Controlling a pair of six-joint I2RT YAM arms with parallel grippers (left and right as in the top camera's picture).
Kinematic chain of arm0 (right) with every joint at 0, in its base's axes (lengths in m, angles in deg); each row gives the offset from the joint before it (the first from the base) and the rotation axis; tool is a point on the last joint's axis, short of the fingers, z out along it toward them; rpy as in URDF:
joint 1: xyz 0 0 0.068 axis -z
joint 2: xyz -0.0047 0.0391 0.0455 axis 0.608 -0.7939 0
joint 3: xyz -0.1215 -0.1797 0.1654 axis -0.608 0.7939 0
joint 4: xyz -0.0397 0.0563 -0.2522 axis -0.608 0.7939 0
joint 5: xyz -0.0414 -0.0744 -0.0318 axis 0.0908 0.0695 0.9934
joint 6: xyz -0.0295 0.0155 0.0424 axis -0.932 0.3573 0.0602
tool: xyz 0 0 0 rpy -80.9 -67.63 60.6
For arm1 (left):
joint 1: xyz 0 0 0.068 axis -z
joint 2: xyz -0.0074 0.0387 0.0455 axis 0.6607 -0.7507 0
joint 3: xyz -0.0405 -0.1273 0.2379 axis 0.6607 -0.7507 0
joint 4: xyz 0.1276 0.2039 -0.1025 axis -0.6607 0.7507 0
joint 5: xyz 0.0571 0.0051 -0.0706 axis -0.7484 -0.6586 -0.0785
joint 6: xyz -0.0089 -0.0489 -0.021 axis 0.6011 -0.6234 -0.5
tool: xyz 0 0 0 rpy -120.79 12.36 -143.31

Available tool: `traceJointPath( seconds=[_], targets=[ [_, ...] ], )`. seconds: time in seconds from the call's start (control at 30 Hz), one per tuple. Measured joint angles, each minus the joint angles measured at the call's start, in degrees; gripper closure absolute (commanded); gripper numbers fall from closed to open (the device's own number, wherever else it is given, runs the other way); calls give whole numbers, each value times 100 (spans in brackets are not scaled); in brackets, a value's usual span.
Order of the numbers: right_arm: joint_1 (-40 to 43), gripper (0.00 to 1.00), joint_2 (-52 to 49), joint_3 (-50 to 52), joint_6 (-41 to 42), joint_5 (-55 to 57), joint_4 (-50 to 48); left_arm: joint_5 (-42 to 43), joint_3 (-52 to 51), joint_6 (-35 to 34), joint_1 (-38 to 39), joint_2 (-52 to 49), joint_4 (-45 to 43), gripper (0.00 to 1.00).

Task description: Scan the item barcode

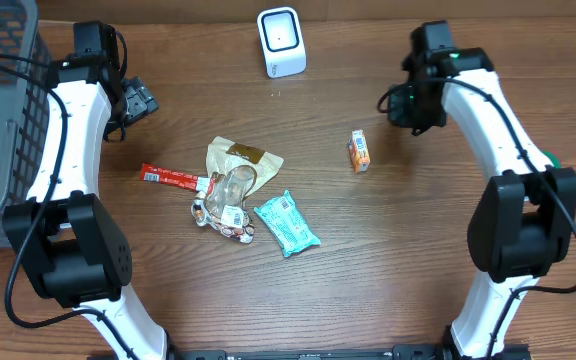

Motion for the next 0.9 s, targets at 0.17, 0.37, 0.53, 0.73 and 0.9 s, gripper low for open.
traceJointPath(
  seconds=[0.17, 0.37, 0.53, 0.73, 0.9],
  targets=[
    [46, 96, 0, 4, 15, -26, 107, 0, 0, 0, 0, 0, 2, 0],
    [9, 96, 0, 162, 17, -229, -22, 0, 0, 0, 0, 0, 0, 0],
    [9, 96, 0, 378, 22, -339, -39, 0, 0, 0, 0, 0, 0, 0],
    [9, 96, 0, 553, 28, -675, -256, 0, 0, 0, 0, 0, 2, 0],
    [9, 96, 0, 708, 35, -914, -280, 0, 0, 0, 0, 0, 0, 0]
  ],
)
